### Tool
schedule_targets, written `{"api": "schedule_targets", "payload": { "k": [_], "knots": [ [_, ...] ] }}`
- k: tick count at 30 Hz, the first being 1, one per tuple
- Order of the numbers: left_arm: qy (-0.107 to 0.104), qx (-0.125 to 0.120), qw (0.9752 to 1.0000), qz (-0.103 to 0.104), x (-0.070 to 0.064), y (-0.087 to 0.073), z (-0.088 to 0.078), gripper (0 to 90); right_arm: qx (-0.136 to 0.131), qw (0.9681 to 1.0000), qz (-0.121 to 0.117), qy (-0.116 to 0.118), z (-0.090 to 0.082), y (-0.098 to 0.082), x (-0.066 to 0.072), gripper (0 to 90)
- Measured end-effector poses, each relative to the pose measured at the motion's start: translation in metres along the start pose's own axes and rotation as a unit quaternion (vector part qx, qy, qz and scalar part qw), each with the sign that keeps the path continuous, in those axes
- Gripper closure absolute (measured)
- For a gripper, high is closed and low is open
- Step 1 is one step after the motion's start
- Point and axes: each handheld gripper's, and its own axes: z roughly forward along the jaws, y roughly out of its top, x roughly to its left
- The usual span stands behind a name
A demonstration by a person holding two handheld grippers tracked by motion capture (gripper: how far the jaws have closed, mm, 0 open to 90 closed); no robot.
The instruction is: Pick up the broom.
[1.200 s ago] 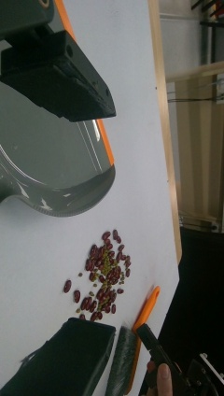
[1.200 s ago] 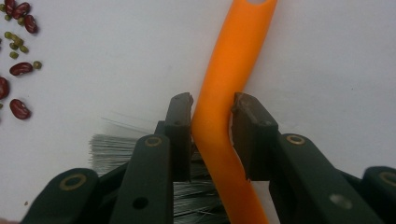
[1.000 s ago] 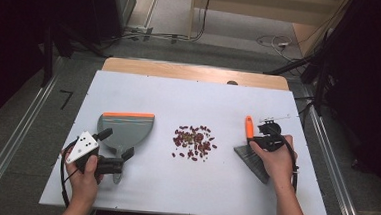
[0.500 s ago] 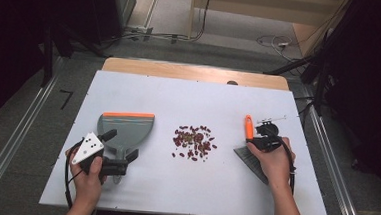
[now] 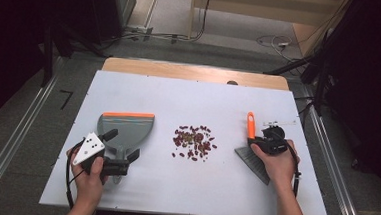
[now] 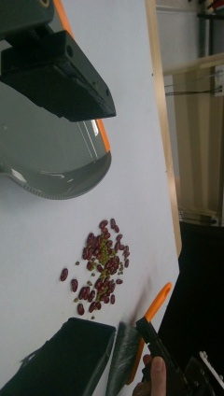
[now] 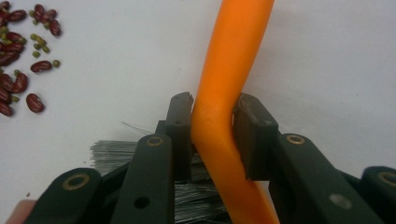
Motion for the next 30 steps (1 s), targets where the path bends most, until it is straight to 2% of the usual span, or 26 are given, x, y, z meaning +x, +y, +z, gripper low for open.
{"api": "schedule_targets", "payload": {
  "k": [2, 5, 8, 11, 15, 20, 23, 25, 30],
  "knots": [
    [0.001, -0.002, 1.0000, 0.000, 0.000, 0.001, -0.001, 0.0, -0.021, 0.9998, -0.004, 0.003, -0.005, -0.002, 0.001, 67.8],
    [-0.003, -0.006, 1.0000, 0.002, -0.002, 0.002, -0.002, 0.0, -0.063, 0.9979, -0.011, -0.007, -0.014, -0.007, 0.001, 67.8],
    [-0.009, -0.012, 0.9999, 0.005, -0.005, 0.004, -0.002, 0.0, -0.105, 0.9945, -0.006, 0.005, -0.023, -0.013, -0.003, 67.9],
    [-0.013, -0.018, 0.9997, 0.006, -0.008, 0.006, -0.002, 0.0, -0.140, 0.9901, 0.002, 0.005, -0.029, -0.018, -0.006, 68.0],
    [-0.022, -0.022, 0.9995, 0.004, -0.010, 0.008, 0.000, 0.0, -0.188, 0.9821, 0.011, 0.008, -0.040, -0.021, -0.008, 68.3],
    [-0.030, -0.029, 0.9991, 0.002, -0.013, 0.013, 0.001, 0.0, -0.245, 0.9689, 0.019, 0.027, -0.053, -0.024, -0.007, 68.7],
    [-0.038, -0.029, 0.9988, 0.002, -0.015, 0.014, 0.004, 0.0, -0.266, 0.9619, 0.033, 0.053, -0.061, -0.022, -0.006, 69.0],
    [-0.040, -0.027, 0.9988, 0.002, -0.017, 0.015, 0.006, 0.0, -0.281, 0.9571, 0.035, 0.062, -0.066, -0.021, -0.003, 69.1],
    [-0.051, -0.028, 0.9983, -0.005, -0.020, 0.017, 0.009, 0.0, -0.311, 0.9471, 0.022, 0.074, -0.081, -0.014, 0.011, 69.1]
  ]
}}
